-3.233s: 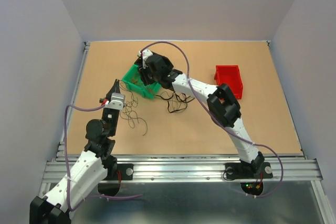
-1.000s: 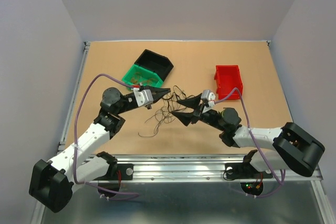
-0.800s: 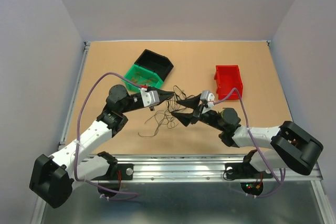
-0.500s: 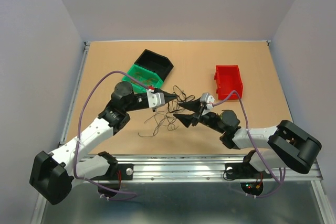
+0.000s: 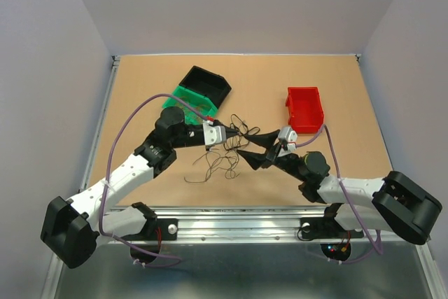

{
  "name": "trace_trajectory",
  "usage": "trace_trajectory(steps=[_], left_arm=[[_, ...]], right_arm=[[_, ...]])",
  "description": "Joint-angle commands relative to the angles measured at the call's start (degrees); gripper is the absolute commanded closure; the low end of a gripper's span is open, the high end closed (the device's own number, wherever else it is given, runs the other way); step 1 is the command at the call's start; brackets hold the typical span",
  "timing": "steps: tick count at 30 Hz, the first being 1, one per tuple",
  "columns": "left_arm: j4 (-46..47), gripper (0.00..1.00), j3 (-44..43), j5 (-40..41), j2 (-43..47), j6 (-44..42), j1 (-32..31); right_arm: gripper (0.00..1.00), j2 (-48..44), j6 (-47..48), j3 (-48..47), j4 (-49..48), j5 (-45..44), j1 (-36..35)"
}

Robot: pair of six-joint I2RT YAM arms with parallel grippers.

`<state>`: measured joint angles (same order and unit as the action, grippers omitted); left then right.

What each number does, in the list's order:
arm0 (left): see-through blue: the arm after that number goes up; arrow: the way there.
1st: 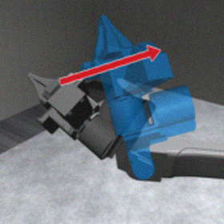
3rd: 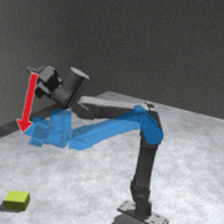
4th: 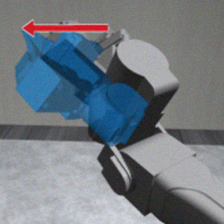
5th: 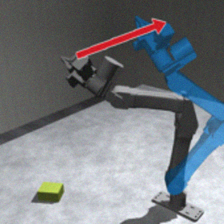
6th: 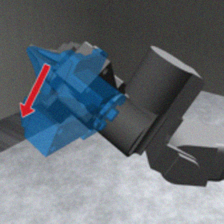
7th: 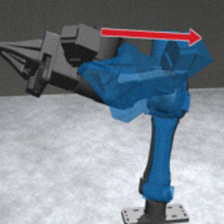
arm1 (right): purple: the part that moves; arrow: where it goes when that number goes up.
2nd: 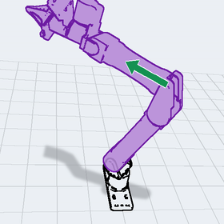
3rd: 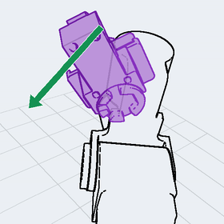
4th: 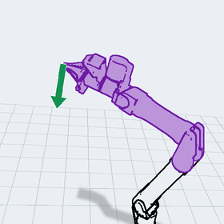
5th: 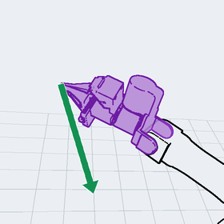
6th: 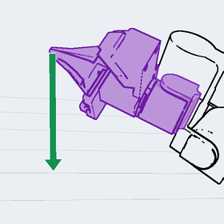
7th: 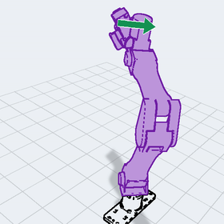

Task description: Untangle the cables

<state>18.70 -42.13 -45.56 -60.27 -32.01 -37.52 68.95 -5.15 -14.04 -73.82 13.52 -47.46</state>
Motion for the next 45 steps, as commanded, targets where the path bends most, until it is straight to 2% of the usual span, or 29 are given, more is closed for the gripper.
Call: trace_trajectory(steps=[1,3,4,8,11,14,17,21,23,31,36,45], left_arm=[[0.29,0.84,-2.96,0.12,-0.02,-0.86,-0.45],[-0.15,0.84,-3.22,0.12,-0.11,-0.86,-0.63],[-0.24,0.84,-3.31,0.21,-0.11,-0.95,-0.71],[-0.59,0.83,-3.48,0.30,-0.29,-1.30,-0.89],[-0.77,0.82,-3.49,0.30,-0.55,-1.39,-0.98],[-1.03,0.76,-3.57,-0.05,-0.55,-1.65,-0.98],[-1.12,0.52,-3.31,-0.67,-0.20,-2.44,-0.98],[-0.16,0.33,-2.17,-0.93,1.46,-2.71,-0.98],[0.20,0.28,-1.82,-0.93,2.17,-2.62,-0.98],[2.66,0.29,-0.06,-0.67,5.16,-1.57,-0.98],[3.27,0.45,-1.20,-0.05,3.85,0.89,-0.89],[3.45,0.45,-1.82,0.21,3.49,2.30,-0.98]], right_arm=[[0.40,-0.40,1.54,-2.30,-10.11,1.59,-0.61],[0.42,0.48,1.54,-3.09,-9.94,2.21,-0.70],[0.47,0.83,1.63,-3.62,-9.94,2.39,-0.70],[0.81,0.75,2.07,-4.85,-9.50,2.48,-0.70],[0.98,-0.83,2.42,-5.90,-7.75,2.65,-0.61],[0.99,-3.29,2.86,-5.82,-5.72,1.34,-0.61],[1.00,-5.49,3.21,-4.42,-5.37,-1.03,-0.70],[1.00,-7.95,3.30,-3.01,-4.14,-2.70,-0.70],[1.00,-9.00,3.30,-2.83,-3.53,-3.14,-0.70],[0.99,-9.71,3.39,-2.74,-1.94,-4.64,-0.70],[0.99,-8.31,2.69,-4.14,-1.15,-2.89,-0.61],[1.00,-2.51,2.16,-7.84,-0.36,-0.95,-0.70]])
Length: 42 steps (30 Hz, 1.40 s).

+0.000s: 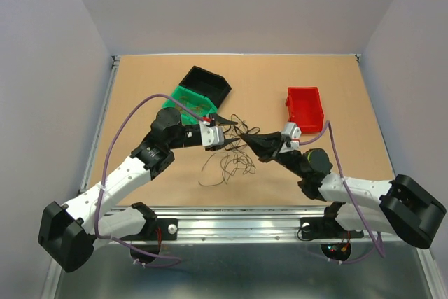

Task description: Untangle the cables

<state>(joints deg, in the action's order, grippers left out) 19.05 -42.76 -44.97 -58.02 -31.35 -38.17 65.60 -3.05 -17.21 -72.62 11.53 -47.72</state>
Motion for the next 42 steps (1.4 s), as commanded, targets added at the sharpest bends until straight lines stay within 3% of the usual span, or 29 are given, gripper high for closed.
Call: trace_trajectory(steps=[1,4,5,7,10,12,14,16,21,24,27,28,29,31,33,34,35,39,42], left_arm=[[3.62,0.46,-0.92,-0.21,1.50,1.91,-0.32],[4.24,0.63,-0.74,0.67,2.30,2.70,-0.24],[4.24,0.82,-0.74,0.85,2.30,2.70,-0.32],[4.24,1.00,-0.83,1.73,1.95,2.88,-0.32],[4.16,1.00,-1.44,2.08,1.33,3.58,-0.24],[4.07,1.00,-1.71,2.43,1.33,4.02,-0.24],[3.98,1.00,-2.32,3.57,1.50,4.90,-0.24],[3.98,1.00,-2.76,4.71,2.38,5.77,-0.24],[4.15,1.00,-3.64,8.58,3.88,7.62,-0.24],[4.15,1.00,-4.08,11.12,4.75,8.24,-0.24],[4.15,1.00,-5.31,15.33,5.46,9.11,-0.24],[3.81,1.00,-5.92,16.13,5.72,9.20,-0.24],[3.37,1.00,-6.54,16.75,5.99,9.03,-0.24],[2.40,1.00,-8.56,19.82,6.60,8.33,-0.24],[1.96,1.00,-11.27,25.59,7.13,8.06,-0.32],[1.96,1.00,-12.33,27.64,7.22,7.89,-0.32],[1.87,1.00,-13.48,30.79,7.13,7.63,-0.24],[0.29,1.00,-21.90,34.50,5.64,6.40,-0.24],[-3.57,1.00,-33.23,36.87,1.44,6.39,-0.24]], right_arm=[[0.99,1.10,0.06,-4.93,-1.47,1.30,-0.44],[0.99,1.81,0.06,-5.37,-1.30,1.65,-0.35],[0.99,1.81,0.06,-5.46,-1.21,1.65,-0.35],[1.00,1.81,-0.03,-5.46,-1.21,1.74,-0.44],[0.95,1.98,-0.29,-5.38,-1.21,1.92,-0.35],[0.71,2.42,-0.64,-5.72,-1.03,2.44,-0.44],[0.57,3.74,-0.73,-6.34,0.80,3.49,-0.44],[0.52,5.31,-1.34,-7.48,2.39,3.24,-0.35],[0.52,9.01,-3.71,-7.92,3.54,5.78,-0.44],[0.60,10.59,-4.59,-8.36,3.71,5.96,-0.44],[0.62,11.65,-4.95,-8.89,4.41,5.96,-0.35],[0.65,11.91,-4.95,-9.15,4.59,6.31,-0.44],[0.78,12.18,-4.95,-9.24,4.68,6.31,-0.44],[0.95,12.62,-5.21,-9.24,4.59,5.79,-0.44],[0.95,12.79,-5.04,-9.07,4.68,5.78,-0.44],[0.87,13.14,-4.95,-9.15,4.68,5.87,-0.44],[0.85,13.41,-4.86,-9.07,4.68,6.05,-0.44],[0.88,15.16,-4.86,-9.86,4.68,6.14,-0.35],[0.89,17.10,-4.95,-10.91,4.68,6.66,-0.35]])
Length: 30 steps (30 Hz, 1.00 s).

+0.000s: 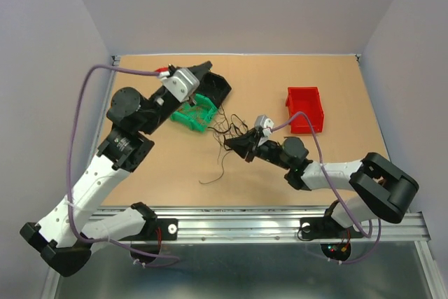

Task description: Untangle the cables

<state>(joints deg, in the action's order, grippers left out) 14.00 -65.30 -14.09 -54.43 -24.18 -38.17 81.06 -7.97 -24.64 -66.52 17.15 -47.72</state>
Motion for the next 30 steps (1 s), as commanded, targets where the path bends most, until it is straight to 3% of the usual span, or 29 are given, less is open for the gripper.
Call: trace_trajectory(steps=[1,4,8,12,13,14,15,18,22,23,27,28,30], left_arm=[[-0.36,1.00,-16.56,6.26,-3.12,-0.60,-0.24],[-3.00,1.00,-27.20,5.91,-6.64,0.80,-0.24],[-4.24,1.00,-38.13,7.22,-11.21,1.60,-0.24],[-1.97,1.00,-46.40,16.07,-15.69,-0.25,-0.24],[0.74,1.00,-48.33,17.85,-16.75,-0.68,-0.24],[2.16,1.00,-48.87,19.43,-17.19,-1.56,-0.24],[3.39,1.00,-49.22,21.54,-17.54,-1.74,-0.24],[5.51,1.00,-49.14,21.03,-17.02,-0.87,-0.24],[7.79,1.00,-46.15,17.34,-13.95,1.15,-0.24],[7.97,1.00,-45.71,17.25,-13.77,1.16,-0.24],[8.76,1.00,-45.36,18.48,-13.07,0.46,-0.24],[9.11,1.00,-44.75,18.66,-12.89,0.28,-0.24],[9.12,1.00,-42.82,17.96,-12.02,0.63,-0.24]], right_arm=[[0.92,2.00,-0.03,-3.74,-1.50,1.13,-0.44],[0.99,4.10,-0.12,-5.06,-1.51,1.57,-0.44],[0.99,6.04,-0.03,-6.12,-1.42,1.31,-0.44],[0.99,7.62,0.14,-6.73,-1.50,0.79,-0.44],[0.98,7.97,0.23,-6.99,-1.51,0.52,-0.35],[0.83,8.50,0.32,-7.00,-1.42,0.17,-0.44],[0.76,8.77,0.32,-7.17,-1.42,0.25,-0.35],[0.69,10.08,0.67,-7.70,-1.42,0.78,-0.44],[0.79,12.02,1.20,-8.84,-1.51,0.70,-0.44],[0.99,12.54,1.20,-9.45,-1.51,0.52,-0.44],[0.99,13.95,1.72,-10.07,-1.16,-0.18,-0.35],[0.90,13.78,1.99,-10.07,-0.89,0.43,-0.44],[0.56,12.73,1.82,-9.46,-0.63,-0.35,-0.44]])
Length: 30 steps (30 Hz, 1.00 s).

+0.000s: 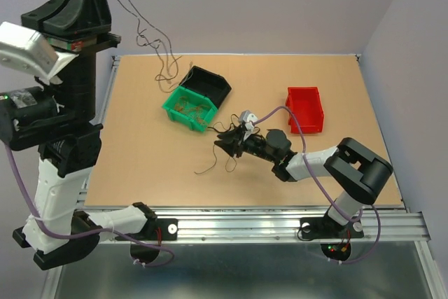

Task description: Untangle the cables

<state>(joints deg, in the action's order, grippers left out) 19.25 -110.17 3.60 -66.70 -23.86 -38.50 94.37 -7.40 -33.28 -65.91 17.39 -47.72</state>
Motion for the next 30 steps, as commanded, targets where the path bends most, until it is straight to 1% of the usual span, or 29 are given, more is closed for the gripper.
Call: trace_trajectory(steps=[1,3,5,7,8,10,11,12,13,14,15,16,19,20,24,26,27,30], left_arm=[[3.87,1.00,3.11,-0.25,0.77,0.65,0.09],[3.87,1.00,5.65,-1.39,2.00,1.62,0.09],[3.87,1.00,10.22,-3.33,4.11,2.84,0.09],[3.87,1.00,13.47,-6.31,6.74,3.64,0.09],[3.96,1.00,16.97,-6.84,7.62,4.16,0.09],[4.66,1.00,21.03,-9.12,10.70,4.43,0.09],[5.18,1.00,25.57,-10.00,11.75,4.69,0.09],[5.80,1.00,28.05,-11.23,14.03,5.13,0.09],[6.93,1.00,32.69,-11.76,15.18,5.75,0.09],[7.82,1.00,35.17,-11.86,16.41,6.45,0.09],[8.96,1.00,37.72,-12.55,19.03,7.41,0.09],[11.40,1.00,42.45,-13.00,20.36,7.77,0.09],[14.75,1.00,49.32,-14.14,24.31,9.78,0.09],[15.29,1.00,50.57,-14.75,24.94,10.32,0.09],[16.61,1.00,54.09,-17.13,27.23,12.95,0.09],[16.79,1.00,55.15,-18.97,27.58,14.27,0.09],[16.79,1.00,55.24,-20.02,27.67,14.71,0.09],[16.79,1.00,55.85,-22.13,27.32,15.94,0.09]], right_arm=[[0.37,-0.94,1.25,-0.82,-1.24,-0.69,-0.44],[0.28,-1.99,1.51,-0.74,-1.24,1.23,-0.44],[0.21,-3.74,2.39,-0.56,-1.33,3.17,-0.44],[0.17,-5.06,2.56,-0.56,-1.94,6.60,-0.44],[0.13,-6.11,2.65,-0.56,-2.20,9.04,-0.53],[0.06,-7.17,2.83,-0.73,-3.43,11.78,-0.53],[0.01,-7.70,3.18,-1.08,-3.44,13.18,-1.14],[0.00,-8.84,3.53,-1.18,-3.35,14.59,-1.40],[0.00,-9.37,4.23,-1.26,-3.35,14.69,-2.02],[0.00,-9.81,4.32,-1.35,-3.35,14.61,-2.20],[0.00,-10.51,4.50,-1.44,-3.35,13.73,-2.37],[0.00,-10.61,4.59,-1.53,-3.35,12.94,-2.55],[0.00,-11.05,4.93,-2.05,-3.61,5.49,-2.64],[0.00,-11.05,5.02,-2.23,-3.52,1.03,-2.55],[0.00,-8.77,6.87,-4.07,-4.22,-6.81,-2.64],[0.00,-5.78,8.52,-5.39,-5.19,-9.73,-2.64],[0.00,-4.64,8.72,-5.74,-7.20,-12.00,-2.64],[0.00,0.54,8.72,-6.53,-13.27,-13.96,-2.55]])
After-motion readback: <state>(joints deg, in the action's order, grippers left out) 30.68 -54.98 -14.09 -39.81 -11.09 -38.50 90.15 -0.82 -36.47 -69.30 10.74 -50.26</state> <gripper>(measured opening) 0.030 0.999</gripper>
